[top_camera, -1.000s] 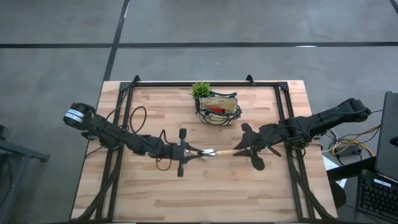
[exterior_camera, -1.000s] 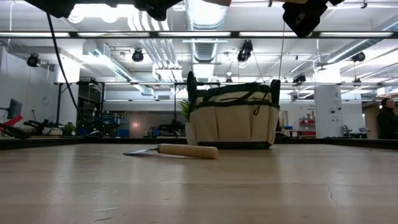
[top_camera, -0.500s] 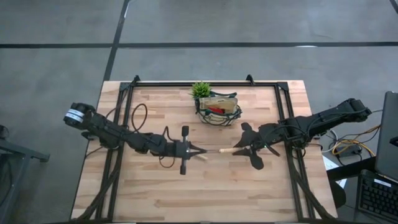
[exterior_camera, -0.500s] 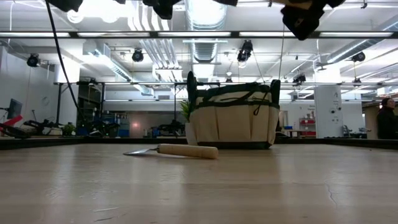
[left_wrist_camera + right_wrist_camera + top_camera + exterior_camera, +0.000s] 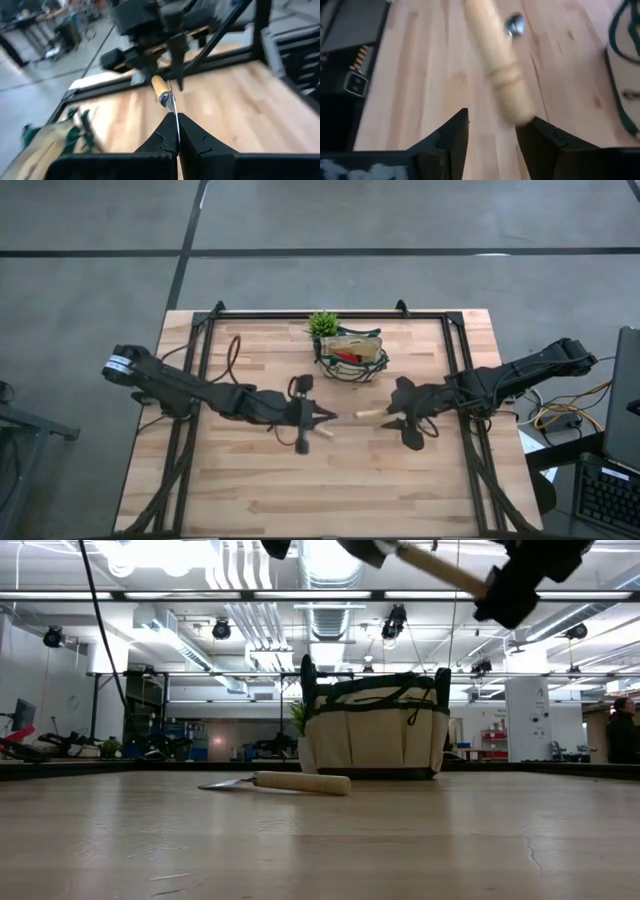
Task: Pick & Place Garden tools in Gardening bag
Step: Put the right brown trowel into the gardening bag
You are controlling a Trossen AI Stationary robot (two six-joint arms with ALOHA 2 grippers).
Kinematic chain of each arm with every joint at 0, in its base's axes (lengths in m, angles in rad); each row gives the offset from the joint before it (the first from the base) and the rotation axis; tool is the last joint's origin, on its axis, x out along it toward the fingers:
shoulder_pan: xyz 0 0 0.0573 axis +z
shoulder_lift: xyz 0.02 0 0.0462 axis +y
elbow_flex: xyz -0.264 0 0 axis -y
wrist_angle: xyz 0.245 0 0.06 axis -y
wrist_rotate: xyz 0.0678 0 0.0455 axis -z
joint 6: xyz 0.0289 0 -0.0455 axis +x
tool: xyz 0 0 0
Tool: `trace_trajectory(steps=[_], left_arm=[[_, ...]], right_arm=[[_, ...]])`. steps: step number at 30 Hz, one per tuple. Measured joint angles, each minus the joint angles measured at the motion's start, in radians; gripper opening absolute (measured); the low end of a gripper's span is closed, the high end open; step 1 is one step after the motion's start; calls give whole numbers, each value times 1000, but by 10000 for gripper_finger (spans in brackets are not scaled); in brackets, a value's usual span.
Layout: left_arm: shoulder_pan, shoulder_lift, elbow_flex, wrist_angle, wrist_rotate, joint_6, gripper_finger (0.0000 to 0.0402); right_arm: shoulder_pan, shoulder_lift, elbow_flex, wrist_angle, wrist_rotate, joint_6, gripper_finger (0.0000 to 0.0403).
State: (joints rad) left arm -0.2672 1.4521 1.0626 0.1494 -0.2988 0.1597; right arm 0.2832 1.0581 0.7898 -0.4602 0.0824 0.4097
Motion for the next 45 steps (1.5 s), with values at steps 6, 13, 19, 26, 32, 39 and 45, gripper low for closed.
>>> trace_trajectory(steps=[6,13,19,26,32,39,45], left_arm=[[4,-1,126,-217,-68,-21,1],[39,0,269,-535,-133,-96,1],[114,0,311,-640,-118,-118,1],[219,9,309,-687,-18,-117,0],[282,24,306,-720,17,-113,0],[324,54,308,-727,83,-110,0],[337,78,308,-740,160,-110,0]], right_arm=[[1,0,-9,-88,2,87,171],[0,0,-30,-129,31,111,175],[0,0,-37,-127,33,111,174],[0,0,-40,-125,52,112,178],[0,0,-42,-114,52,111,180],[0,0,-42,-101,52,111,181],[0,0,-42,-78,52,109,175]])
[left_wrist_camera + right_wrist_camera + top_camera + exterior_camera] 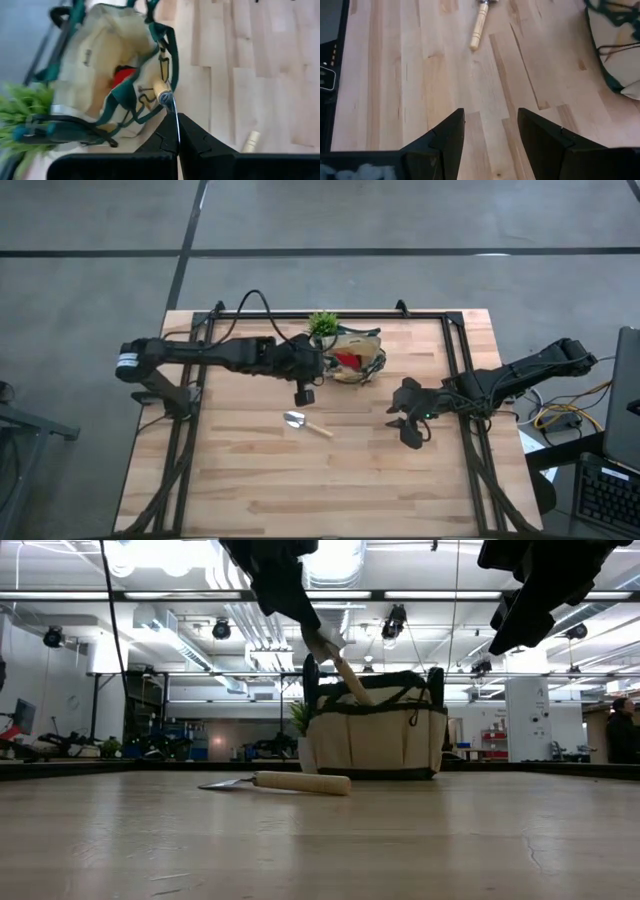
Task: Pick & Place Garden tools in Gardening bag
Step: Put the right brown trowel into the gardening bag
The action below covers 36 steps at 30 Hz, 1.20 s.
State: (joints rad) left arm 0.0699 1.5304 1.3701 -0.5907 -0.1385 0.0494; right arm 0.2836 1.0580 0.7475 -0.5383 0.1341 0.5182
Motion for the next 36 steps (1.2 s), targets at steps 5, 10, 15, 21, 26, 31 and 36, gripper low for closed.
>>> trace_trajectory(steps=[5,10,15,21,26,31,36], left_arm=[[12,7,14,-6,7,6,0],[15,8,81,-59,15,28,0],[21,19,187,-172,27,23,0],[21,25,238,-197,93,18,0],[37,66,228,-221,96,13,0],[59,108,230,-213,45,27,0],[75,113,240,-218,50,28,1]], right_arm=[[0,0,0,0,0,-1,171],[0,0,0,0,0,-1,174],[0,0,0,0,0,-1,177],[0,0,-2,3,4,-1,178],[0,0,-6,4,6,-1,178],[0,0,-17,12,8,-1,178],[0,0,-30,32,8,-2,178]])
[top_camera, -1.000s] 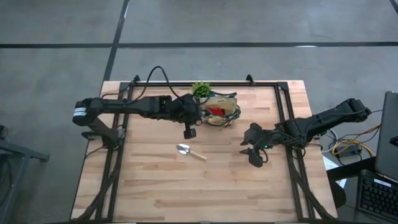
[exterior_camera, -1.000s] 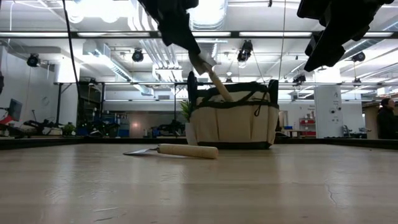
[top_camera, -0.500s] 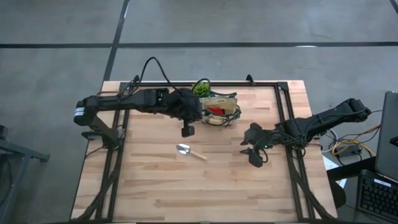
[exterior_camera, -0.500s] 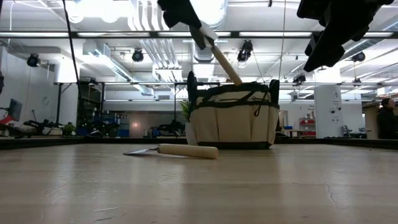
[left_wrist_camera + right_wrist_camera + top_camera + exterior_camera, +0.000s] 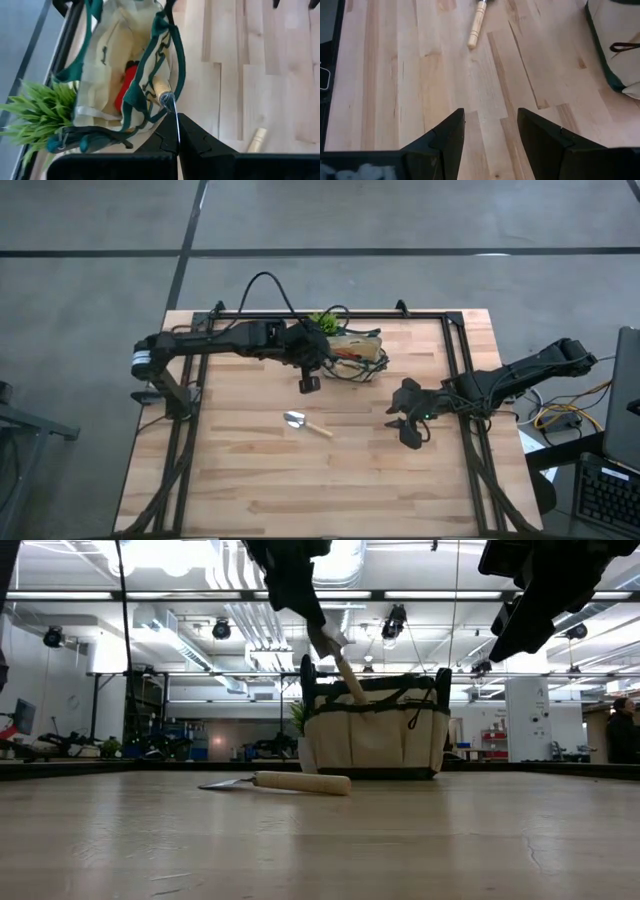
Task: Pick & Place Garden tools in Gardening bag
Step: Put the right brown trowel into the gardening bag
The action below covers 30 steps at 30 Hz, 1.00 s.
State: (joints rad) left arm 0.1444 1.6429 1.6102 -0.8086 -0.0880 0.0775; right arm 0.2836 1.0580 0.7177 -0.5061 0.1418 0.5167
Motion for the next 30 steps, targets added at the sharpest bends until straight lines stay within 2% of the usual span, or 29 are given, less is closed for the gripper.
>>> trace_trajectory(steps=[10,19,30], left_arm=[[-1,-31,46,2,-24,8,1],[-2,-15,-2,-19,-6,-3,2],[10,-6,-5,-11,-3,-4,2]], right_arm=[[0,0,-6,19,0,0,178],[0,0,-6,20,0,2,178],[0,0,-8,26,0,3,178]])
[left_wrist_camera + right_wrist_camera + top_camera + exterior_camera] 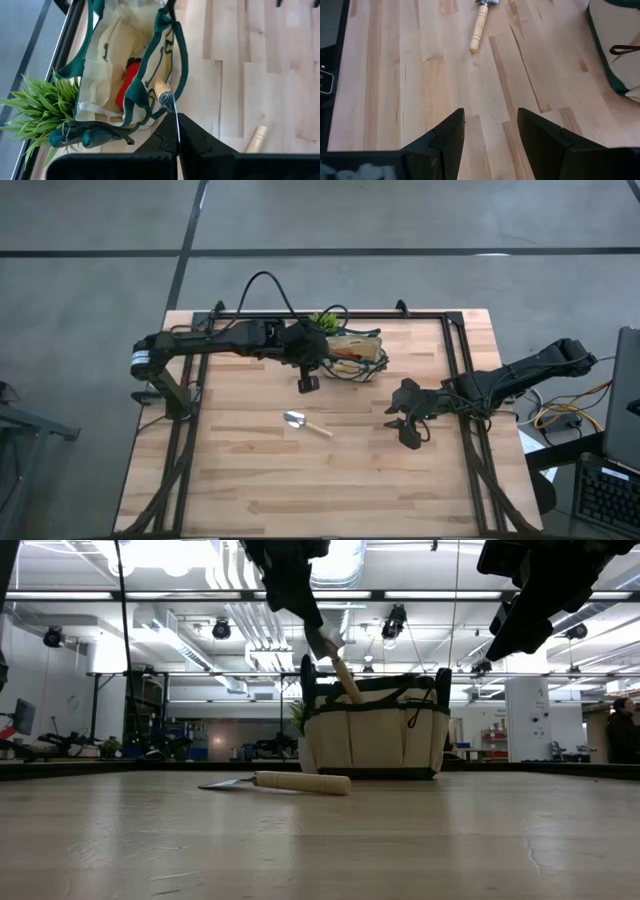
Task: Pick & Place Garden tools in Gardening bag
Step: Put the right brown trowel into the gardening bag
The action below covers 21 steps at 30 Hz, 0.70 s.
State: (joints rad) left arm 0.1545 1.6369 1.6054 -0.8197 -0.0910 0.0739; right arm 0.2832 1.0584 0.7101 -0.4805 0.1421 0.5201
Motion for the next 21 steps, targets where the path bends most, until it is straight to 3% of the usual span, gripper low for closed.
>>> trace_trajectory(steps=[10,21], left_arm=[[13,70,-1,116,4,50,9],[14,117,26,134,-17,71,29]], right_arm=[[0,0,0,20,0,-2,178],[0,0,-1,24,1,-3,178]])
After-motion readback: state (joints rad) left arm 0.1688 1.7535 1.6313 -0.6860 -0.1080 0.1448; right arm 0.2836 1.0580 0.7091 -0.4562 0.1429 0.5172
